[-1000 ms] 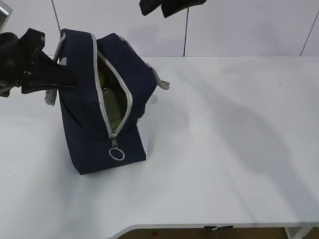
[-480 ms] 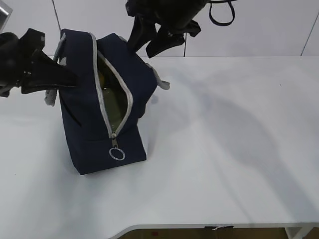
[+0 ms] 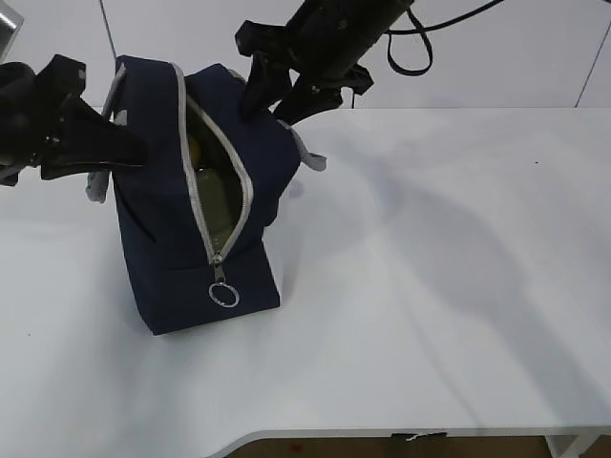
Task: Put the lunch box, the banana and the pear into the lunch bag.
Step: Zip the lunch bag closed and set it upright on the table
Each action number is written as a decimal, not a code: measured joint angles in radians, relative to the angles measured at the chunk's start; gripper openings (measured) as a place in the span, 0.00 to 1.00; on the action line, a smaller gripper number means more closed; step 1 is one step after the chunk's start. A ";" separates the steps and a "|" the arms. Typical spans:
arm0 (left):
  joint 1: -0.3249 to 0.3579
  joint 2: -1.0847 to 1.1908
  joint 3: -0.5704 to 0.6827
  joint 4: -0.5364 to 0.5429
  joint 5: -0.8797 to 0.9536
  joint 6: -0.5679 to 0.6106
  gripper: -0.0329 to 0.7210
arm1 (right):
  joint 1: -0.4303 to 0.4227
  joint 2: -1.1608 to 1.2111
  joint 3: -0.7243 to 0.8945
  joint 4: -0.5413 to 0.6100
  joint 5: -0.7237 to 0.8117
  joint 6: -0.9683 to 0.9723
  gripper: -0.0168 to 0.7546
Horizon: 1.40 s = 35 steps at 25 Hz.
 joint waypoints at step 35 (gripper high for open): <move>-0.272 0.245 -0.362 0.013 -0.028 0.086 0.04 | -0.102 -0.335 0.270 -0.262 -0.088 0.011 0.03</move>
